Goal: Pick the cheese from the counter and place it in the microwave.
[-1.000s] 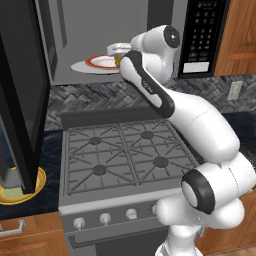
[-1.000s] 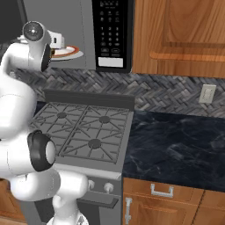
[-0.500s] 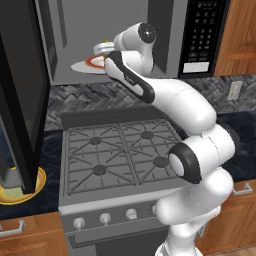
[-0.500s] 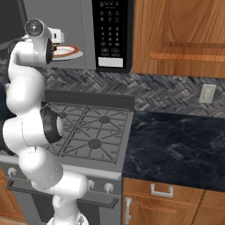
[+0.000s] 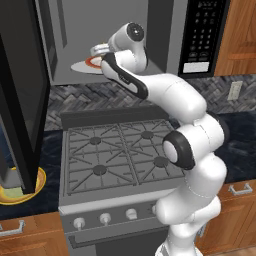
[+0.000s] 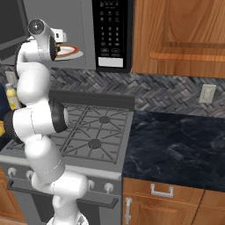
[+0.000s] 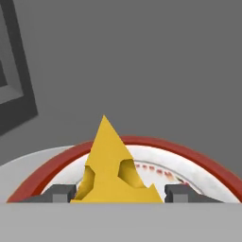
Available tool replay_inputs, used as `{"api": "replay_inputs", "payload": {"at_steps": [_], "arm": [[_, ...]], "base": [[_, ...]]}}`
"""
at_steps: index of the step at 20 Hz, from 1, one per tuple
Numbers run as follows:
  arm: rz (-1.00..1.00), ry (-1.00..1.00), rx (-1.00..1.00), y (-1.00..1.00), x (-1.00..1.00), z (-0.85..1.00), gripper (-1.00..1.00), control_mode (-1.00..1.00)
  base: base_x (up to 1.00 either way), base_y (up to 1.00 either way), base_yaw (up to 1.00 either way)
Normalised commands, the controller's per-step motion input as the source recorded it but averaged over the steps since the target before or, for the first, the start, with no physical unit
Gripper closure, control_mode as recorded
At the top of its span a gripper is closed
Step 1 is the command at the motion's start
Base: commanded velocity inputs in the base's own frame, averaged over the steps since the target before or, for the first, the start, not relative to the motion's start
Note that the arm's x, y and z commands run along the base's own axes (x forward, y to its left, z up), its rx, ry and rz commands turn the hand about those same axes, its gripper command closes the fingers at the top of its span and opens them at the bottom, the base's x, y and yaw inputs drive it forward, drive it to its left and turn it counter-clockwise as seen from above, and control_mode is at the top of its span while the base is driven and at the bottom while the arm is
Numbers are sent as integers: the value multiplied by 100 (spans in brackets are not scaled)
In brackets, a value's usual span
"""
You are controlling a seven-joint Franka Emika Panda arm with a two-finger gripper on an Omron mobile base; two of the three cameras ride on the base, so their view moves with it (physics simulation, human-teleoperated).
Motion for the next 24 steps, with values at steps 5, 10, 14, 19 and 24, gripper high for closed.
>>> {"api": "replay_inputs", "payload": {"at_steps": [5, 10, 14, 19, 24], "arm": [[-3, 4, 0, 0, 27, -26, 100, -100], [-2, 1, 0, 0, 7, -23, 100, -100], [-2, 0, 0, 0, 4, -19, 100, -100], [-3, 0, 0, 0, 0, -18, -100, -100], [-10, -1, 0, 0, 0, 0, -100, -100]], "base": [[0, 0, 0], [0, 0, 0], [0, 0, 0], [0, 0, 0], [0, 0, 0]]}}
